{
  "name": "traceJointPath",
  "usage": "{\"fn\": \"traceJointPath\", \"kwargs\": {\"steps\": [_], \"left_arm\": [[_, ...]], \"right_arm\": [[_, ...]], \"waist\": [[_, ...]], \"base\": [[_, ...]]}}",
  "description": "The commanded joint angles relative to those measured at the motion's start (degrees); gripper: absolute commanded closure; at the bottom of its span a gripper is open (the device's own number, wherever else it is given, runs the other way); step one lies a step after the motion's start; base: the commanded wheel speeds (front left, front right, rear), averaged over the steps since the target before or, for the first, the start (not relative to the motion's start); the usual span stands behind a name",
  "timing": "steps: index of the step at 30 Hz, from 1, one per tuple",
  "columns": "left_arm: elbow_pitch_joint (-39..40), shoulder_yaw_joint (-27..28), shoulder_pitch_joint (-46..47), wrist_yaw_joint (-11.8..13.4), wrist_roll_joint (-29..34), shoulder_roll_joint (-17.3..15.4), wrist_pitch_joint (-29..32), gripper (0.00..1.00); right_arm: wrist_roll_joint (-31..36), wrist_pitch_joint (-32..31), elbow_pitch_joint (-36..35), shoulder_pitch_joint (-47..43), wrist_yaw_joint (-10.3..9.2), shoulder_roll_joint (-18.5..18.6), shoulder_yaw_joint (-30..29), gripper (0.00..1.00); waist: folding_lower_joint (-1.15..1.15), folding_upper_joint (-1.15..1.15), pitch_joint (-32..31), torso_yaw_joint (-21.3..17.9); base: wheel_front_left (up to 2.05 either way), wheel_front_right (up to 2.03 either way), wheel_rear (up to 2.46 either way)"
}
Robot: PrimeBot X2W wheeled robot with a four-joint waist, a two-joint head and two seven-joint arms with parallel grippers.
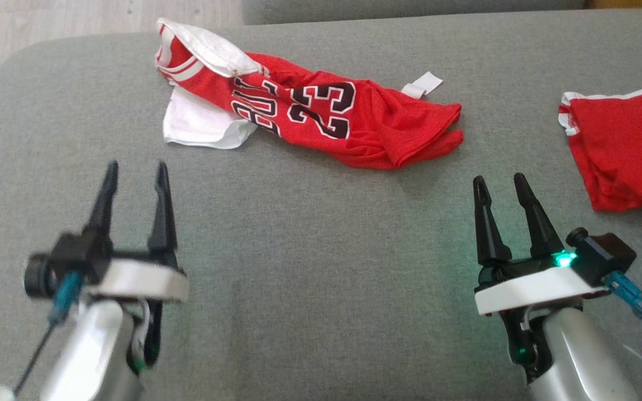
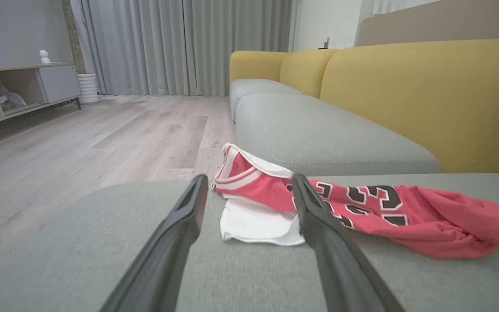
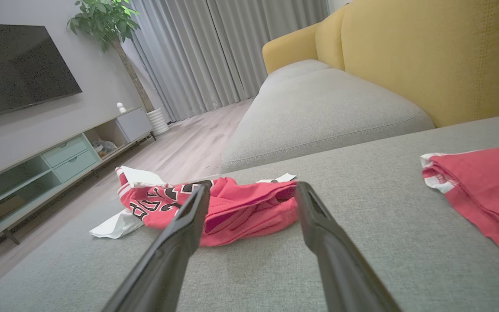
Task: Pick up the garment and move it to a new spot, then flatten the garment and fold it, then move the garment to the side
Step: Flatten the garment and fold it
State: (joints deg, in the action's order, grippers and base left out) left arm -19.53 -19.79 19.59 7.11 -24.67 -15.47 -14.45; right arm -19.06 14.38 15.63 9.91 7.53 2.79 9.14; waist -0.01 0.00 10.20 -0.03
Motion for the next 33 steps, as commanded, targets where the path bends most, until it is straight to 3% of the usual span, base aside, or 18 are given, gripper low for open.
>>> {"fn": "traceJointPath", "kwargs": {"steps": [1, 6, 14, 22, 33], "left_arm": [[3.5, 3.2, 0.0, 0.5, 0.5, -0.7, -0.5, 0.0], [5.5, 2.8, -3.6, 0.1, 1.4, -0.4, -0.5, 0.0], [1.4, 1.7, 1.8, -1.0, 2.9, -2.6, 3.2, 0.0], [-10.5, 1.3, 13.3, -2.8, 2.8, -4.0, 10.0, 0.0], [-26.3, 2.8, 25.7, -4.5, 1.3, -5.1, 10.9, 0.0]], "right_arm": [[0.4, 0.6, -1.6, 0.9, -0.04, 0.1, 1.3, 0.0], [0.5, 0.6, -1.8, 1.1, -0.04, 0.1, 1.6, 0.0], [0.1, 0.6, -2.6, 1.9, -0.04, 0.1, 1.5, 0.0], [0.1, 0.6, -3.8, 3.3, -0.04, 0.1, 1.3, 0.0], [-0.7, 0.6, -5.0, 4.5, -0.04, 0.1, 1.4, 0.0]], "waist": [[0.01, 0.0, -0.2, 0.4], [0.01, 0.0, 0.7, 0.0], [0.01, 0.0, 4.3, -2.0], [0.01, 0.0, 10.5, -4.4], [0.01, 0.0, 15.3, -6.9]], "base": [[0.0, 0.0, 0.0], [0.0, 0.0, 0.0], [0.0, 0.0, 0.0], [0.0, 0.0, 0.0], [0.0, 0.0, 0.0]]}}
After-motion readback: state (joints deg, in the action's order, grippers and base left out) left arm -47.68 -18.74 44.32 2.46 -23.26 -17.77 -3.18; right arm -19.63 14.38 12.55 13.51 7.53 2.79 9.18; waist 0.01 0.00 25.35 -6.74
